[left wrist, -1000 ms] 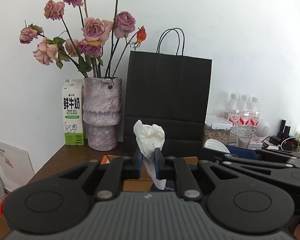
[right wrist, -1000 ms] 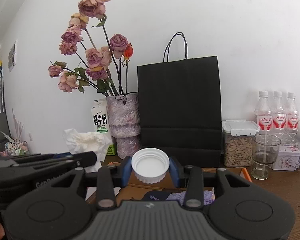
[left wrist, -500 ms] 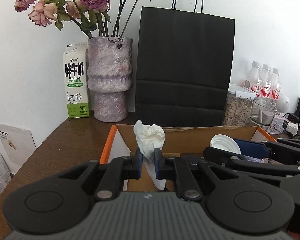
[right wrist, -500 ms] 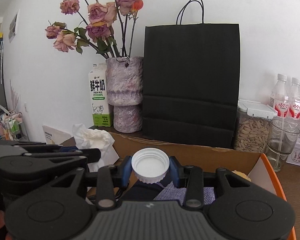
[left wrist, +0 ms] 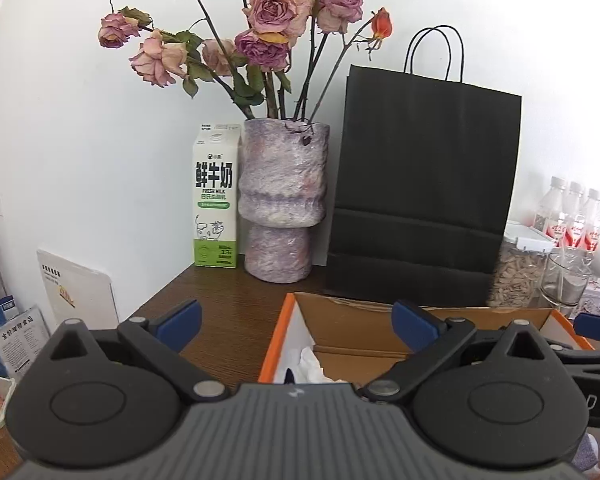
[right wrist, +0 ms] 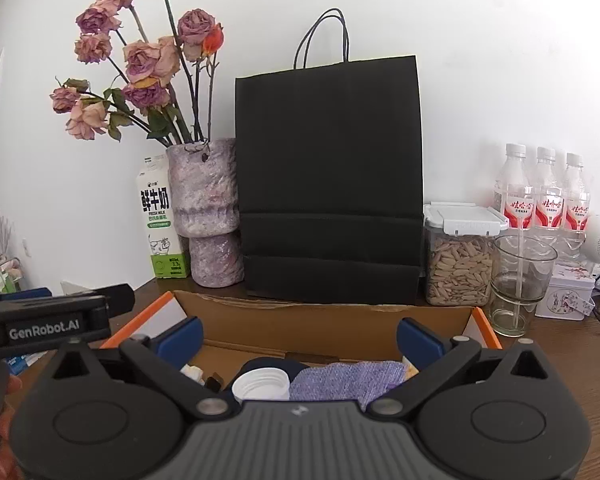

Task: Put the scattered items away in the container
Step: 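Withdraw both grippers from the box back over the table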

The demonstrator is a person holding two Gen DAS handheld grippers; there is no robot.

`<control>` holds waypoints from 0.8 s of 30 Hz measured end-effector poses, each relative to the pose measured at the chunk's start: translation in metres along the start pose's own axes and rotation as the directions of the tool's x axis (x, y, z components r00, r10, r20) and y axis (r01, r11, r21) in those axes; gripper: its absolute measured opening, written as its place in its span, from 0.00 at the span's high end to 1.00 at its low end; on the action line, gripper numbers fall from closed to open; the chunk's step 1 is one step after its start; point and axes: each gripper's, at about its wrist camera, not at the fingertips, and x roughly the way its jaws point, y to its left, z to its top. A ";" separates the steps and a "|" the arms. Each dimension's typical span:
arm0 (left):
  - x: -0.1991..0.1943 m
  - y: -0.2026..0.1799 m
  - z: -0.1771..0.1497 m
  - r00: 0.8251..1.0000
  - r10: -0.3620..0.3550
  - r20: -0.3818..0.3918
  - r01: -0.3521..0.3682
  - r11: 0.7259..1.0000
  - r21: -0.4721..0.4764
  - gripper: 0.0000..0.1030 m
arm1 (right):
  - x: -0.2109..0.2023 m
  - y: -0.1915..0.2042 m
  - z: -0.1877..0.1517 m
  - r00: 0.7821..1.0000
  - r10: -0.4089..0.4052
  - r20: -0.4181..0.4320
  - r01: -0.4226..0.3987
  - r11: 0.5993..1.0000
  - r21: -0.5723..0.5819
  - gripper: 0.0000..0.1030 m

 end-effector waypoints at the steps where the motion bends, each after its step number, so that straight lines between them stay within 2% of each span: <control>1: -0.001 -0.002 0.000 1.000 -0.002 0.005 0.002 1.000 0.012 0.00 | -0.002 0.001 0.000 1.000 0.003 0.002 -0.003 1.000 -0.005 0.00; 4: -0.001 -0.009 -0.002 1.000 0.008 0.009 -0.008 0.999 0.036 0.00 | -0.005 0.002 0.001 1.000 0.006 0.009 -0.006 1.000 -0.016 0.00; 13: -0.002 -0.011 -0.007 1.000 -0.002 0.004 0.002 1.000 0.030 0.00 | -0.010 0.001 0.000 1.000 -0.001 0.002 0.001 1.000 -0.027 0.00; 24: -0.028 -0.015 -0.007 0.998 -0.014 0.063 0.011 0.999 0.047 0.00 | -0.036 0.000 0.003 1.000 0.004 0.031 -0.002 0.998 -0.056 0.00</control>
